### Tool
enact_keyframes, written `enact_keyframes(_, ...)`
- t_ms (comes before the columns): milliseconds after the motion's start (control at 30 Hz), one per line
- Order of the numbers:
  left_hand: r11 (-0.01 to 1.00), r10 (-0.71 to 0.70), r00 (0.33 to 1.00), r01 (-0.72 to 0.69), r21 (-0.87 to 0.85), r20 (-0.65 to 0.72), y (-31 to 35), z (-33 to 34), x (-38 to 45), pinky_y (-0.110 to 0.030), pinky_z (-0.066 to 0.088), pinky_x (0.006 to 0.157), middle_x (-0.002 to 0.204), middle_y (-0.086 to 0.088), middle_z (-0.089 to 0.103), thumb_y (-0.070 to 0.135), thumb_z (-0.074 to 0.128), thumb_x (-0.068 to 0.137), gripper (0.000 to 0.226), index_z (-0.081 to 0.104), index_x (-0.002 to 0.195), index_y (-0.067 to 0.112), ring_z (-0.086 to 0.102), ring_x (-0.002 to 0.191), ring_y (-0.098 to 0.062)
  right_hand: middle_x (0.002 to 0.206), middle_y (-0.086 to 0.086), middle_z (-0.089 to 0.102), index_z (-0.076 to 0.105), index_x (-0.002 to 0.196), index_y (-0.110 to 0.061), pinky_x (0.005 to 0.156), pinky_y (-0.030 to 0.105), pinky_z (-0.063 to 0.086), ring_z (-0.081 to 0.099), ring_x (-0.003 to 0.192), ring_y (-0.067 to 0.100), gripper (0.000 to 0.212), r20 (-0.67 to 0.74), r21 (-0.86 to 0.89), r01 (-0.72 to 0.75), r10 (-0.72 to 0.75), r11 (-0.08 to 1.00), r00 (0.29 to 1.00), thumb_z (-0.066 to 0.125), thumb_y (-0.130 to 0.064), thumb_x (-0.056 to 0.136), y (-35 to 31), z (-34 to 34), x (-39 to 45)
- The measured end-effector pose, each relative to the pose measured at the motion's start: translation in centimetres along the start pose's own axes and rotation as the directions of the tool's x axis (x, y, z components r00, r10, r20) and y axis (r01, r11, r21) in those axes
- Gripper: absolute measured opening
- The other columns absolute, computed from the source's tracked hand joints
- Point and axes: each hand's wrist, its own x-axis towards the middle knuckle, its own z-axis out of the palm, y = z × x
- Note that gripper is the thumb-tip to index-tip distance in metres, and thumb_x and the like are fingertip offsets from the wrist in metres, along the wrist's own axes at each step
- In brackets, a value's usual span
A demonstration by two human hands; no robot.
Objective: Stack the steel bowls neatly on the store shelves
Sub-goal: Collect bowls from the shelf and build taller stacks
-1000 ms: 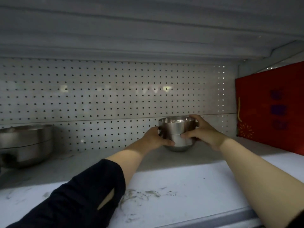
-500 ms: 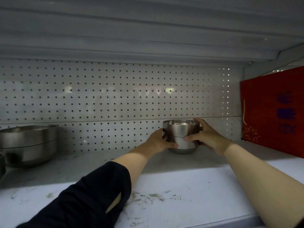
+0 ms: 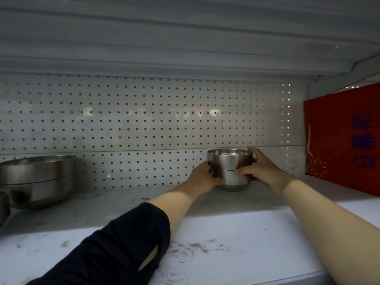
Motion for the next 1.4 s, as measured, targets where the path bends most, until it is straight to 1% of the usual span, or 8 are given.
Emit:
enact_keyframes(200,0.999,-0.032,0.999,0.033,0.030,-0.038,1.9,-5.0,-2.3,-0.028,0.043,0.098,0.139,-0.008,0.048,0.023,0.073,0.077,0.065,0.044,0.134,0.010,0.047,0.126,-0.022,0.152,0.005,0.029,0.024,0.144,-0.031,0.103,0.043,0.035,0.036,0.134,0.029,0.102,-0.088,-0.363,0.084,-0.124,0.928,0.988,0.075,-0.059,0.061,-3.6,1.0,-1.2)
enact_keyframes(333,0.985,-0.023,0.995,0.039,0.171,-0.097,0.0,-11.4,-6.6,-0.022,0.040,0.090,0.139,-0.001,0.047,0.028,0.064,0.084,0.053,0.046,0.133,0.016,0.048,0.124,-0.018,0.148,0.004,0.034,0.031,0.141,-0.029,0.101,0.046,0.035,0.036,0.132,0.029,0.087,-0.103,-0.430,0.233,-0.304,0.872,0.947,0.070,-0.056,0.069,-8.4,3.7,-3.3)
enact_keyframes(467,0.952,-0.129,0.974,0.175,0.251,-0.186,-3.6,-17.0,-11.3,-0.022,0.044,0.090,0.133,0.001,0.053,0.026,0.062,0.086,0.047,0.050,0.130,0.018,0.054,0.117,-0.016,0.147,-0.003,0.036,0.032,0.139,-0.031,0.097,0.035,0.036,0.039,0.130,0.021,0.074,0.103,-0.509,0.375,-0.378,0.775,0.920,0.068,-0.050,0.076,-12.8,10.6,-5.2)
enact_keyframes(600,0.948,-0.167,0.957,0.223,0.228,-0.239,-4.8,-21.5,-16.2,-0.019,0.043,0.093,0.131,-0.002,0.057,0.024,0.066,0.084,0.046,0.055,0.127,0.015,0.056,0.116,-0.016,0.138,-0.010,0.041,0.036,0.125,-0.044,0.092,0.027,0.038,0.041,0.126,0.011,0.062,0.349,-0.364,0.424,-0.301,0.829,0.887,0.071,-0.049,0.075,-16.2,19.3,-7.2)
enact_keyframes(767,0.916,0.080,0.896,0.108,0.387,-0.437,-6.2,-27.6,-25.0,-0.030,0.053,0.088,0.100,0.003,0.071,0.005,0.062,0.078,0.030,0.068,0.105,0.017,0.065,0.093,-0.014,0.123,-0.018,0.050,0.040,0.113,-0.055,0.088,0.028,0.045,0.050,0.113,0.007,0.057,0.544,-0.186,0.511,-0.345,0.839,0.765,0.068,-0.057,0.063,-17.9,27.5,-10.4)
enact_keyframes(967,0.815,-0.081,0.786,0.407,0.413,-0.613,-11.7,-33.2,-31.2,-0.025,0.042,0.089,0.123,-0.003,0.063,-0.007,0.048,0.082,0.051,0.056,0.128,0.015,0.058,0.115,-0.022,0.124,-0.020,0.049,0.040,0.125,-0.051,0.088,0.021,0.043,0.048,0.114,0.003,0.060,0.673,-0.173,0.493,-0.263,0.853,0.691,0.068,-0.049,0.072,-18.2,32.9,-12.0)
enact_keyframes(1200,0.884,-0.437,0.826,0.467,-0.001,-0.356,-15.4,-34.5,-31.8,-0.029,0.041,0.071,0.060,0.005,0.065,-0.018,0.053,0.072,0.036,0.063,0.068,0.016,0.059,0.076,-0.022,0.112,-0.019,0.060,0.058,0.117,-0.033,0.087,0.024,0.048,0.056,0.100,0.003,0.051,0.713,-0.211,0.491,-0.210,0.845,0.668,0.072,-0.051,0.071,-18.5,36.3,-13.3)
enact_keyframes(1400,0.947,-0.322,0.879,0.295,-0.129,-0.351,-10.5,-33.8,-29.7,-0.027,0.049,0.076,0.085,-0.004,0.074,-0.017,0.058,0.076,0.031,0.068,0.094,0.005,0.066,0.086,-0.019,0.096,-0.017,0.065,0.062,0.090,-0.038,0.074,0.024,0.048,0.059,0.090,0.003,0.036,0.559,-0.217,0.416,-0.236,0.883,0.794,0.076,-0.057,0.062,-19.4,30.8,-13.2)
